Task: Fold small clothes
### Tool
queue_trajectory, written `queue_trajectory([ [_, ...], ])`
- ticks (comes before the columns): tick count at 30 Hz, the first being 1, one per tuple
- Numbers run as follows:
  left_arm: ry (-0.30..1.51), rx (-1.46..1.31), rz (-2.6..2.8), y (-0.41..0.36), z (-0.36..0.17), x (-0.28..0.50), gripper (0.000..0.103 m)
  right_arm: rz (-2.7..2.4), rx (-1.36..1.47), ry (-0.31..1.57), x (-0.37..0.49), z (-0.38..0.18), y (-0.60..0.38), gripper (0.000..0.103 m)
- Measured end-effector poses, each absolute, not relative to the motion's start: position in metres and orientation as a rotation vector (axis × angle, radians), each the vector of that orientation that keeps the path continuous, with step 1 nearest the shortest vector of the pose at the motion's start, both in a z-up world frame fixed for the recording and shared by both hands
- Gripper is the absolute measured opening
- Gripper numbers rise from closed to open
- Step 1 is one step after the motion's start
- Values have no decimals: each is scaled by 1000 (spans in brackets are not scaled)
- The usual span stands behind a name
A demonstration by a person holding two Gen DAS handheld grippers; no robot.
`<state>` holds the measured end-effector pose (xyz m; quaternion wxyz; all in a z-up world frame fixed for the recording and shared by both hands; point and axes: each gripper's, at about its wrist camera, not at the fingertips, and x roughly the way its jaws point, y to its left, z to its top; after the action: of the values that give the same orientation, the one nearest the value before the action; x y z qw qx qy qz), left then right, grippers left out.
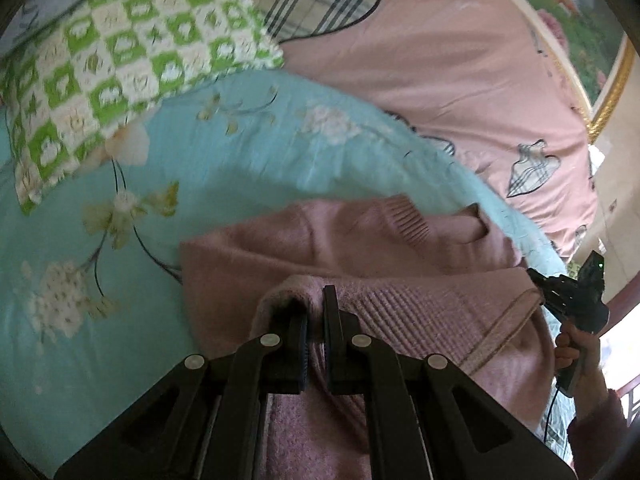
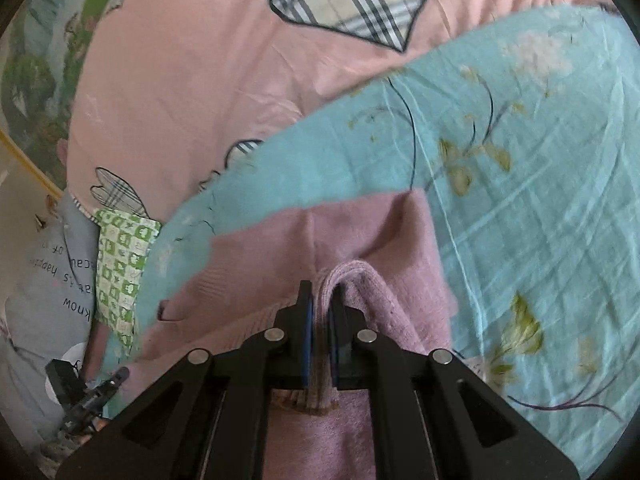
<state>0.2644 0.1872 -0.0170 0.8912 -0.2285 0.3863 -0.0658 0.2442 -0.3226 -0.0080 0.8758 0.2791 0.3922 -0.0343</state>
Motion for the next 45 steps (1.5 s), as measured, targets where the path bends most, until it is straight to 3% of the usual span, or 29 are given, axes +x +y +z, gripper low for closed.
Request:
queue_trajectory([
  [6, 842, -498, -128, 189, -22, 264, 8, -80, 616, 821, 241, -13, -329, 12],
  [11, 786, -472, -134, 184, 13, 226, 11, -107, 634, 715, 211, 20, -336, 53],
  [14, 771, -429, -238, 154, 32, 198, 13, -29, 595, 651, 183, 49, -326, 54],
  [17, 793, -387, -392, 110, 36, 183, 19, 159, 488, 718, 173, 57, -284, 52],
  [22, 923, -165, -475, 35, 16, 203, 21, 437, 156, 991, 175, 28, -194, 52],
  [28, 1016, -134, -431, 45, 1, 252, 17, 339, 5, 1130, 219, -8, -195, 47],
  [34, 1015, -99, -261, 82, 3, 301, 15, 134, 74, 1047, 263, -9, -236, 42],
  [37, 990, -102, -151, 103, 6, 325, 17, 72, 264, 933, 277, -2, -262, 42],
  [41, 956, -273, -48, 145, 15, 341, 19, -57, 489, 753, 273, 14, -297, 44],
  [45, 937, -348, -16, 172, 18, 329, 21, -44, 502, 715, 260, 28, -293, 44],
])
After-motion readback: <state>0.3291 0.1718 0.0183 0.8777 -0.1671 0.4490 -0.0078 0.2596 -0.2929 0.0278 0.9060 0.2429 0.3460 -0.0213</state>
